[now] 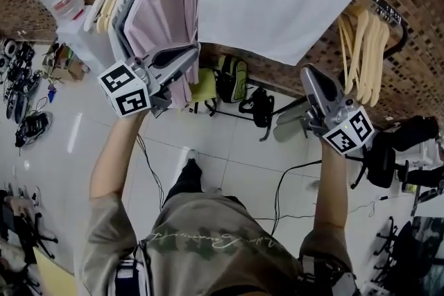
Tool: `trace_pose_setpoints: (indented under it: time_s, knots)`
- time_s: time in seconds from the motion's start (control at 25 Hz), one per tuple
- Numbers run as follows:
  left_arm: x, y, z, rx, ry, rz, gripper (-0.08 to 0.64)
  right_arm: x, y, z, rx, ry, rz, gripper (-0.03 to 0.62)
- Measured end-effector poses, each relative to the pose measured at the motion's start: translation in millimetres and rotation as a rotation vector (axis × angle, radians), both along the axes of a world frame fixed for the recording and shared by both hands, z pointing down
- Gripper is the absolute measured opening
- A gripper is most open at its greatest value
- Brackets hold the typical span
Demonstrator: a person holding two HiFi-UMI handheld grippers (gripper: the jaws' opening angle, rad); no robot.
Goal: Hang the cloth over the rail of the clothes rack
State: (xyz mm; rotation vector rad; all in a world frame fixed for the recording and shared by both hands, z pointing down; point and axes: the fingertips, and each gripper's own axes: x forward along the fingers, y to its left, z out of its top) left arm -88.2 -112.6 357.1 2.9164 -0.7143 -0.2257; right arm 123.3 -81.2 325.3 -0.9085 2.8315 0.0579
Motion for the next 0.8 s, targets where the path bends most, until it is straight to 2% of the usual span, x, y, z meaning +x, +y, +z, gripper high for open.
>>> trace_pose_setpoints:
  time_s: [0.16,0.28,0.36,0.48,0.68,0.8]
  knots:
    - [5.7,34.0,4.7,-0.006,-0.022,-0.031,0.005,0.4,35.6,16.8,0.045,0.068,0.009,0.012]
    - [3.1,58.0,7.8,-0.004,-0.050,-0.029,0.005,5.7,59.0,24.5,0.039,0.033,0.042,0.012]
    - [-4.1,71.2,6.7,0.004,-0.039,-0.027,0.005,0.9,74.9,27.0,0.030,0.009,0.049,0.012]
    - [-15.8,84.8,5.5,0.032,-0.031,-0.034,0.005,-14.9,95.4,32.5,0.040,0.024,0.069,0.012]
    - [-22.6,95.4,-5.9,0.112,-0.064,0.027,0.005,-31.9,113.2,35.9,0.030,0.027,0.119,0.012]
    - [-26.9,99.6,-10.3,0.105,-0.059,0.034,0.005,-42.5,121.1,29.9,0.076,0.040,0.118,0.011]
